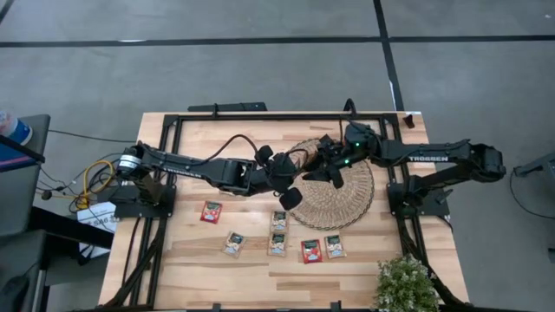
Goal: Pick & Place Tea
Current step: Put the red tea pack into the middle compartment of the brown organizer
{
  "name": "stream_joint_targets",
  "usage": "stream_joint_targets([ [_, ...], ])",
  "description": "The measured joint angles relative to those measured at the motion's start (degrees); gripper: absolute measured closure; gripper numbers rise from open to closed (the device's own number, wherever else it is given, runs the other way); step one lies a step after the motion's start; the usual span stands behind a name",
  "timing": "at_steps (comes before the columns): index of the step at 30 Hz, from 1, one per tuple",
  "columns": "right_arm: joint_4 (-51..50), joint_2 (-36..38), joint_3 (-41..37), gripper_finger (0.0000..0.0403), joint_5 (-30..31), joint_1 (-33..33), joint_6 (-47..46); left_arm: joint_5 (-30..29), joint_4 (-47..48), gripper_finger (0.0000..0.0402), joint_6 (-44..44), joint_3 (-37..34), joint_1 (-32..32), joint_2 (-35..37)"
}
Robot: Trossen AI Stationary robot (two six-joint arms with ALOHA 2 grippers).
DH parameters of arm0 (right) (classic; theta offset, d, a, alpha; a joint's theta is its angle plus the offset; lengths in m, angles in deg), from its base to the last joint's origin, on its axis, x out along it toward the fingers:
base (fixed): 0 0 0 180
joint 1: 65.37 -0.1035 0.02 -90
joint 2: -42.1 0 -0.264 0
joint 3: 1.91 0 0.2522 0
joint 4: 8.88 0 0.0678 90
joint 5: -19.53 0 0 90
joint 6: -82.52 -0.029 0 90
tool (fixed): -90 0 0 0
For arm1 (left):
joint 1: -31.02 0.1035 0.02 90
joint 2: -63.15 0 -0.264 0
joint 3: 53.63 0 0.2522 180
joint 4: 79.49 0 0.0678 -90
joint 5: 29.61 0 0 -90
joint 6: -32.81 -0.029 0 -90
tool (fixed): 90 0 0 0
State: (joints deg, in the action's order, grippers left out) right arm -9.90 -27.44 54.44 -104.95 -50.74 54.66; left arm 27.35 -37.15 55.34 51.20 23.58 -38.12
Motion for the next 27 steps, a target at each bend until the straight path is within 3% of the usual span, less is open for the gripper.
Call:
stream_joint_targets([
  [15, 0.2, 0.07, 0.0, 0.0251, 1.32, 0.13, 0.0, 2.75, -0.17, 0.0356, 0.02, 0.0, 0.72, 0.0],
  [27, 0.18, -0.15, 0.0, 0.0333, 3.03, 0.02, 0.92, 3.79, -2.6, 0.0356, 0.48, -0.04, 0.74, 0.0],
])
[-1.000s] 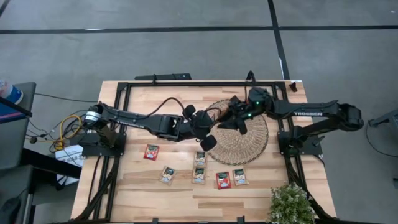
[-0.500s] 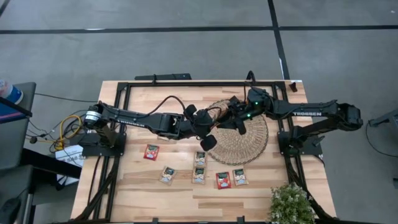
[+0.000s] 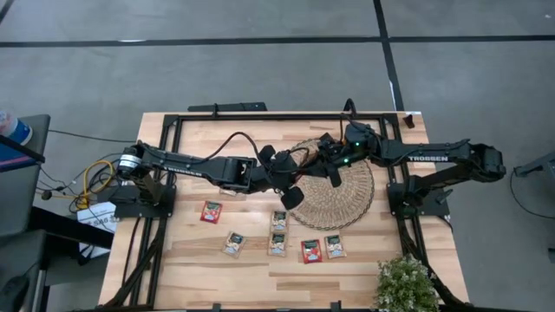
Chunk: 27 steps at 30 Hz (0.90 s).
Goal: Pick & Place Tea
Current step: Put the red tea pack into the middle compartment of the brown organizer
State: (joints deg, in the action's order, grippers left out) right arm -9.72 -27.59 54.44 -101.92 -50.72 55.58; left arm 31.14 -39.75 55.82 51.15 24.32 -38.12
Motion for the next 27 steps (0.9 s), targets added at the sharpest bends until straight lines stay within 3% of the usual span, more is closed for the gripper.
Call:
stream_joint_targets([
  [7, 0.0, -0.02, 0.0, 0.0397, 0.11, -0.01, 0.44, 0.3, -0.09, 0.0356, 0.59, 0.0, 0.0, 0.0],
  [17, -1.24, 0.66, 0.0, 0.0402, -0.14, -0.13, -0.02, -0.65, 0.35, 0.0355, 1.02, 0.0, -0.04, 0.0],
  [27, -20.38, 6.7, 0.0, 0.0403, 0.53, 2.18, 5.29, -2.94, 1.02, 0.0337, 1.15, 0.02, -0.02, 0.0],
])
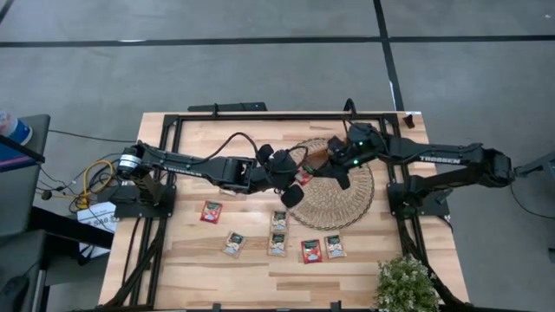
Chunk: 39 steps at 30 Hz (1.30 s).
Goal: Pick & Place Tea
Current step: Put the red tea pack into the middle compartment of the brown organizer
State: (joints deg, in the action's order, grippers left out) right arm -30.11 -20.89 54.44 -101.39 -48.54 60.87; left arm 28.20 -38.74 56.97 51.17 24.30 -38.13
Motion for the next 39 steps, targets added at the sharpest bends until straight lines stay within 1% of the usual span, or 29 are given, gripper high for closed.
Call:
stream_joint_targets([
  [5, -9.06, 3.33, 0.2, 0.0403, 0.9, 2.57, 4.55, 0.03, 0.04, 0.0336, -0.37, 0.0, -0.04, -0.02],
  [7, -17.45, 3.72, 2.19, 0.0403, 2.05, 3.79, 8.15, -0.04, 0.39, 0.0336, -0.41, 0.0, -0.04, -0.02],
  [9, -27.25, 3.64, 5.49, 0.0403, 6.6, 4.61, 12.82, -0.09, 1.62, 0.0336, -0.59, 0.0, -0.02, -0.02],
  [12, -39.46, 1.73, 11.06, 0.0403, 15.96, 4.86, 19.25, -0.43, 4.06, 0.0336, -0.78, 0.0, 0.24, -0.01],
  [13, -42.29, 0.94, 12.93, 0.0403, 18.42, 4.86, 21.08, -0.68, 5.18, 0.0336, -0.78, 0.0, 0.3, -0.02],
  [17, -48.99, -2.6, 19.09, 0.0403, 24.83, 4.84, 30.72, -1.86, 12.43, 0.0336, -0.74, 0.0, 0.37, -0.02],
  [20, -50.9, -5.55, 21.96, 0.0403, 30.43, 4.42, 38.55, -2.31, 17.8, 0.0336, 0.64, 0.0, 0.37, 0.0],
  [23, -52.54, -7.99, 23.34, 0.0403, 35.84, 4.29, 44.71, -2.15, 21.22, 0.0336, 5.31, 0.0, 0.37, -0.02],
  [26, -53.64, -10.11, 23.51, 0.0403, 38.5, 4.31, 48.11, -0.78, 24.68, 0.0337, 8.53, 0.0, 0.37, -0.02],
  [31, -53.64, -13.39, 23.58, 0.0403, 38.66, 5.38, 50.66, -0.73, 24.77, 0.0337, 8.49, 0.0, 0.26, -0.02],
  [35, -54.14, -15.6, 23.58, 0.0403, 38.73, 7.38, 51.71, -2.2, 24.7, 0.0337, 8.05, 0.0, 0.24, -0.02],
  [39, -55.28, -17.44, 23.58, 0.0403, 38.78, 9.2, 52.04, -2.48, 22.0, 0.0337, 5.93, 0.0, 0.37, -0.02],
])
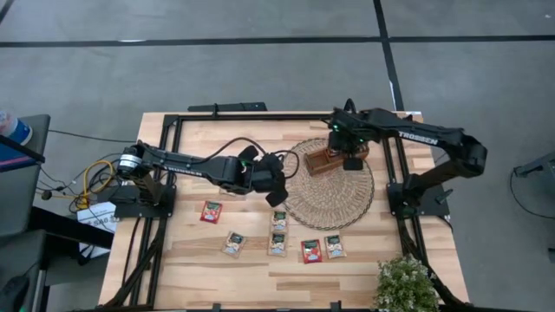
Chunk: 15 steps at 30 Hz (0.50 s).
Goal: Pick & Place Tea
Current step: Put the red tea pack into the middle compartment of the brown organizer
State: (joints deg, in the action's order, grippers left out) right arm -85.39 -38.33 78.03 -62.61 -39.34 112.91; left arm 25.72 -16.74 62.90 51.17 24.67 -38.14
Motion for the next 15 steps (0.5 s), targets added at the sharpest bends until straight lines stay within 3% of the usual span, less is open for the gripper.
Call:
stream_joint_targets([
  [15, 0.36, -1.44, -0.46, 0.0403, -0.42, 3.49, 2.95, 0.1, -17.88, 0.0337, -18.58, 0.0, 0.0, 0.01],
])
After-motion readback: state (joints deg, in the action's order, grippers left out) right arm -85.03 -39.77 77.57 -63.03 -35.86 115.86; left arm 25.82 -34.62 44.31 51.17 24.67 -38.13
